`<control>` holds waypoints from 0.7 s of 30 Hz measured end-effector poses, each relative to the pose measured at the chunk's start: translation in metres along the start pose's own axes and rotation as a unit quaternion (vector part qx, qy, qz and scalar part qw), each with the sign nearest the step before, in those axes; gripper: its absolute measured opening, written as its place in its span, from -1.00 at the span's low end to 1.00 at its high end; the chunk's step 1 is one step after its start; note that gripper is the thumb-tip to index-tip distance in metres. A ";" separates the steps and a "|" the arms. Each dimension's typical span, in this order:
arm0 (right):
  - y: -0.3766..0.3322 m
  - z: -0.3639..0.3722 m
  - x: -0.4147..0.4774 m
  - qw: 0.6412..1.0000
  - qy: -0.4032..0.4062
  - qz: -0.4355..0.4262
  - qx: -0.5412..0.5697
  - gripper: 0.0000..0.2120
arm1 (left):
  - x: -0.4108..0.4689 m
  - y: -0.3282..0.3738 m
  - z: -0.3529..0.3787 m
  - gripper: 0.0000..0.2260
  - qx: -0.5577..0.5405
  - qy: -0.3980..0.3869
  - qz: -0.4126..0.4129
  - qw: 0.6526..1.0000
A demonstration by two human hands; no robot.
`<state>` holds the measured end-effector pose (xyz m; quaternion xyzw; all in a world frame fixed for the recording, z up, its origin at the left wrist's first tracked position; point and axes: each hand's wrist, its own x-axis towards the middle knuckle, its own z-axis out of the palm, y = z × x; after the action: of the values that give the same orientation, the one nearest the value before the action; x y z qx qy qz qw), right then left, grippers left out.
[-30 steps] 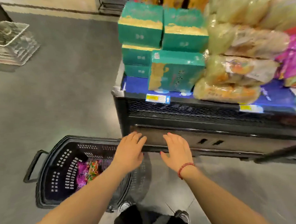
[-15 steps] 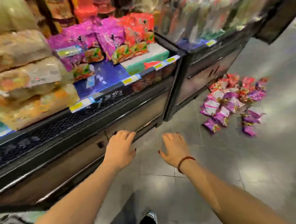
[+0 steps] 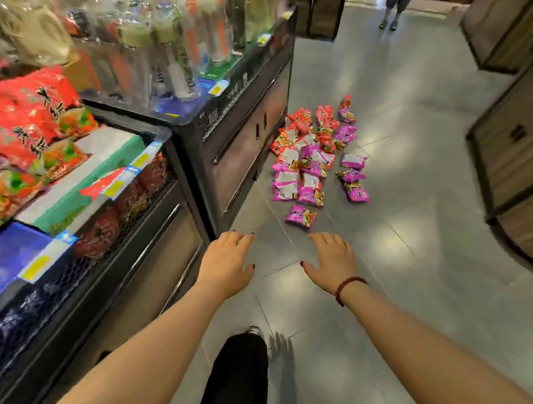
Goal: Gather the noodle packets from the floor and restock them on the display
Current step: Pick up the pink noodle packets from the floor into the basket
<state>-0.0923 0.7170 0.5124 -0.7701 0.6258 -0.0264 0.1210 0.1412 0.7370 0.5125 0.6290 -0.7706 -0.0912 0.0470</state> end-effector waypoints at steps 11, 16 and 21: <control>0.087 -0.042 0.153 0.995 -0.007 0.096 0.037 -0.46 | 0.238 0.008 -0.005 -0.42 -0.001 -0.062 0.071 0.996; 0.147 -0.053 0.223 0.994 -0.017 0.103 0.041 -0.45 | 0.320 0.040 0.010 -0.45 -0.012 -0.088 0.060 0.994; 0.218 -0.071 0.300 0.996 -0.038 0.066 0.050 -0.46 | 0.395 0.075 0.021 -0.42 -0.046 -0.075 0.001 0.996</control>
<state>-0.2502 0.3742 0.5005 -0.7203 0.6683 -0.0202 0.1846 -0.0152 0.3668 0.4905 0.6164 -0.7678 -0.1738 0.0180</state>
